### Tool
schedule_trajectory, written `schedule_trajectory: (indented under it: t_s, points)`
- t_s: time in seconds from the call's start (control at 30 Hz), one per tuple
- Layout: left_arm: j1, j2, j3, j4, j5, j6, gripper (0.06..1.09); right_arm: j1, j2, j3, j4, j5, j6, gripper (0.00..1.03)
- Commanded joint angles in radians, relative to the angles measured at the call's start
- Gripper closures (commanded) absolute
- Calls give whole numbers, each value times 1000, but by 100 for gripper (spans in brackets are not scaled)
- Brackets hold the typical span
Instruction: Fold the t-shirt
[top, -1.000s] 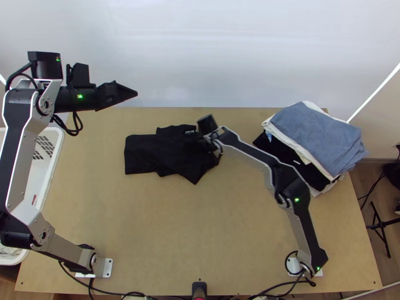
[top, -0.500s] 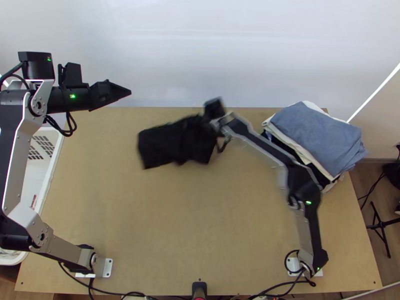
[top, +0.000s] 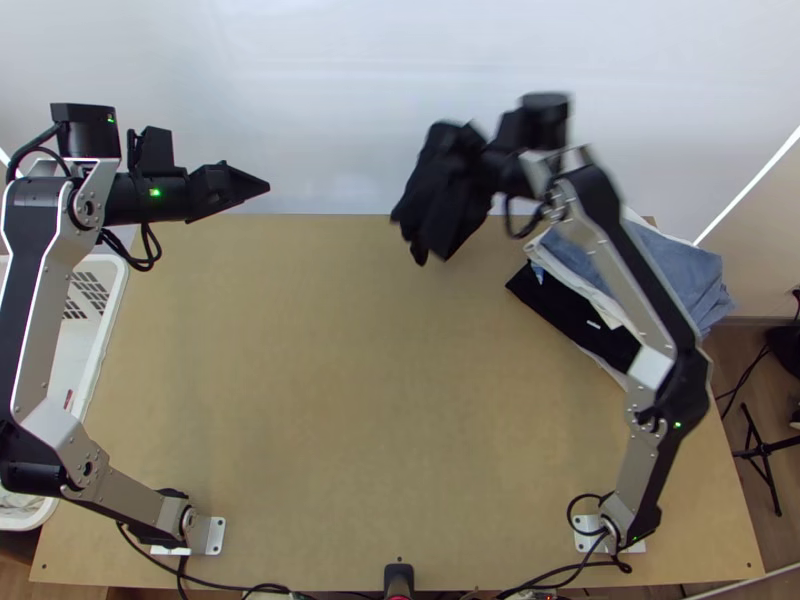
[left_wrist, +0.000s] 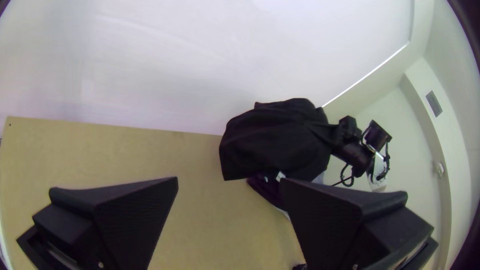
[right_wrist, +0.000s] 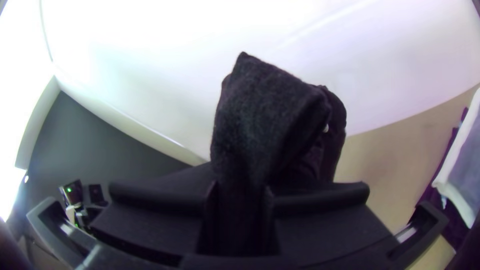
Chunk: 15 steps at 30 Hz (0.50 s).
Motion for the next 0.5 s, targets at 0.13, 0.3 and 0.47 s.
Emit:
schedule_trajectory:
  t_s: [0.13,0.3,0.47]
  points:
    - [1,-8,0,3,2,4,10,-220,-71,68,-99,-2,-6,100]
    - [4,-10,0,3,2,7,10,-320,-128,-8,-107,-11,-72,100]
    - [4,-11,0,3,2,7,10,-392,-162,-33,-117,-34,-92,100]
